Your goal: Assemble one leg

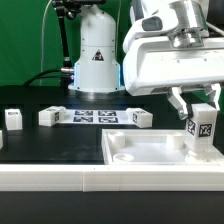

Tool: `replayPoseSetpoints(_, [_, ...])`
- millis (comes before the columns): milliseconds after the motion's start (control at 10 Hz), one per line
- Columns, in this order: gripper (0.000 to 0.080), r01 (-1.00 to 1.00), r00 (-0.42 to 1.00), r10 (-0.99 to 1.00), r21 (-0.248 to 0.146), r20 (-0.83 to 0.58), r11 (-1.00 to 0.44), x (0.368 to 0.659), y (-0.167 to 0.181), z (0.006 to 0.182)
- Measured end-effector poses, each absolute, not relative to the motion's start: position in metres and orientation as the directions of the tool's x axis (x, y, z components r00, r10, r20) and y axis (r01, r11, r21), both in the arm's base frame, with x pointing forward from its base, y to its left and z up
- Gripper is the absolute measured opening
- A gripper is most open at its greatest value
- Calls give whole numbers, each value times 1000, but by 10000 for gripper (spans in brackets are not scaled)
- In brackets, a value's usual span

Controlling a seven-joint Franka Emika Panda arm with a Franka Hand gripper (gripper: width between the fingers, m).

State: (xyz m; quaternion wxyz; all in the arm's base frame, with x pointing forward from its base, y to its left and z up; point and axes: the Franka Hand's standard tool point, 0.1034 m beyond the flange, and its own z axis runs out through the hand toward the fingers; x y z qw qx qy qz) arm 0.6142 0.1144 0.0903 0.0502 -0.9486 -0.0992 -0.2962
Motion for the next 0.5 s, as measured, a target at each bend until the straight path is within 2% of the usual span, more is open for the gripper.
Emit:
replayPoseSetpoints(200, [294,214,805,155,-37,572,-976,612,114,84])
replayPoseSetpoints(500, [305,214,805,155,-37,573,-976,613,114,84])
